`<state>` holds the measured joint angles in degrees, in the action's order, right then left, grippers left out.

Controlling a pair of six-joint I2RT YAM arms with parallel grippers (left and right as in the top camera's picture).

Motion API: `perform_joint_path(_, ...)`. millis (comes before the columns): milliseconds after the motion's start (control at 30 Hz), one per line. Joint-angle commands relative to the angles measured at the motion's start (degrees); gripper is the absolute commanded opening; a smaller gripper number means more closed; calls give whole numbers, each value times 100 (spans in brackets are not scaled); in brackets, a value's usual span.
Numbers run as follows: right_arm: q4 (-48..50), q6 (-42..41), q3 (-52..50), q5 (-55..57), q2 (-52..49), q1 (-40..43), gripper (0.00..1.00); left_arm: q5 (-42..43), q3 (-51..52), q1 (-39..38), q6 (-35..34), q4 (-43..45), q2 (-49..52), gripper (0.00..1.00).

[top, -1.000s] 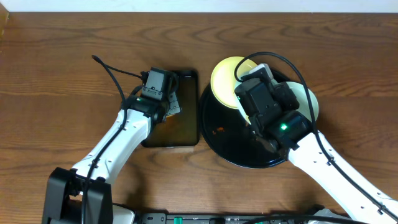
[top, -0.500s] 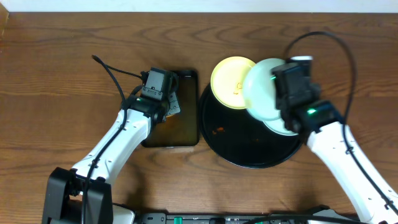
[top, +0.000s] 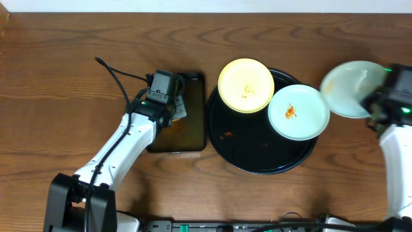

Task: Clean dirty plates on tray and stack at the side
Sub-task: 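Lift the cleaned green plate with right gripper and place it right of tray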

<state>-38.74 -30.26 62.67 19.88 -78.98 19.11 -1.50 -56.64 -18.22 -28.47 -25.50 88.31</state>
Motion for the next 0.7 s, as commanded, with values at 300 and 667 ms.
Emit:
perform_joint_path(300,136,-245,90,-522,-1134,1292,1,-70,15,20,39,9,-33,9)
perform_joint_path(667,476,321,92,-1764,-1539,1259,33,-70,15,20,39,11,-33,8)
